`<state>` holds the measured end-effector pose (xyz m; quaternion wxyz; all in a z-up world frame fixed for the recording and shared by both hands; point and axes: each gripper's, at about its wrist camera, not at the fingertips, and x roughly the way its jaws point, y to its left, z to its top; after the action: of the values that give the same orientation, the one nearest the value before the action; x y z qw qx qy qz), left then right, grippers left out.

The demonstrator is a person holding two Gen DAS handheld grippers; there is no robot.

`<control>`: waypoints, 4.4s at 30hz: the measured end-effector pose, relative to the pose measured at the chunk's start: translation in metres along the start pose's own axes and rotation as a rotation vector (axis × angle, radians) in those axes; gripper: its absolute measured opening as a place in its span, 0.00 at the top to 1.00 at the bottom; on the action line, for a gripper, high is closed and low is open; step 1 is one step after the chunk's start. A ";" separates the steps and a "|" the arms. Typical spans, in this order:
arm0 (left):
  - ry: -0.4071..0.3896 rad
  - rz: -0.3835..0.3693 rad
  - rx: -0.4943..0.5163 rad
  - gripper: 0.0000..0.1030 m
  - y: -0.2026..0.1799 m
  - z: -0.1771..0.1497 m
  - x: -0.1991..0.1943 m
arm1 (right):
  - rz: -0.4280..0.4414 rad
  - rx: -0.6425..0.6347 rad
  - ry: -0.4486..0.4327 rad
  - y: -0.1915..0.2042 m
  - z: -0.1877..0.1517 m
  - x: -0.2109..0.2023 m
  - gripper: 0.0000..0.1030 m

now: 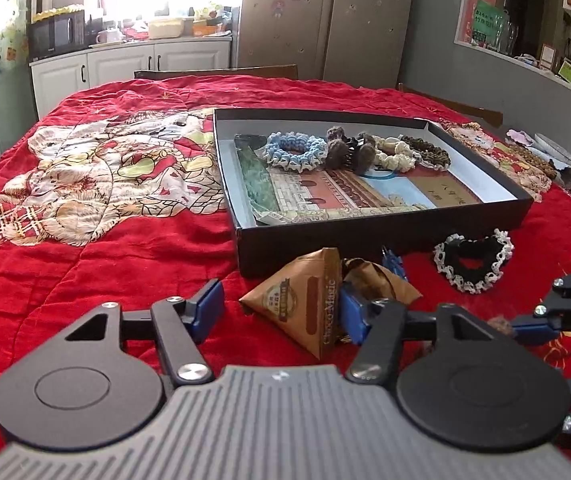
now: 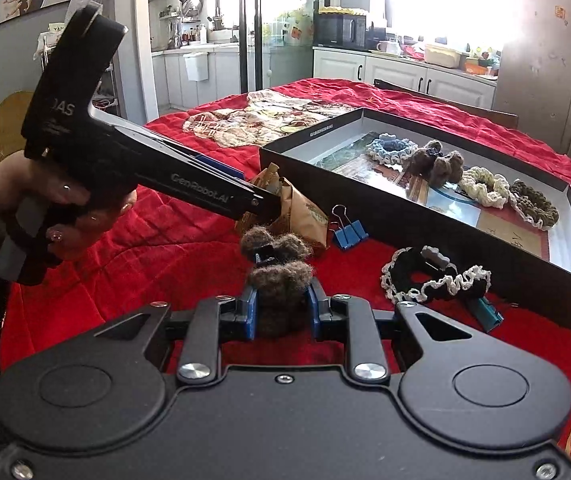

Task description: Organize objects

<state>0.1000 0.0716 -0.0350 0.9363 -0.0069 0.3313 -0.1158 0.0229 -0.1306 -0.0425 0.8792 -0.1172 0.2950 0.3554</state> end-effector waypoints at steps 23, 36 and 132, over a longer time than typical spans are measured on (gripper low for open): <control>0.007 0.018 0.033 0.49 -0.007 -0.003 -0.006 | -0.001 0.004 -0.001 -0.003 -0.003 -0.004 0.78; -0.001 -0.003 0.054 0.49 -0.012 -0.008 -0.027 | 0.011 0.005 -0.004 -0.001 -0.009 -0.013 0.78; -0.170 -0.058 0.015 0.48 -0.047 0.079 -0.012 | -0.238 0.146 -0.170 -0.084 0.071 -0.028 0.78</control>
<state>0.1300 0.0241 0.0385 0.9573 -0.0194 0.2496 -0.1444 0.0962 -0.1776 0.0306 0.9431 -0.0565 0.2288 0.2348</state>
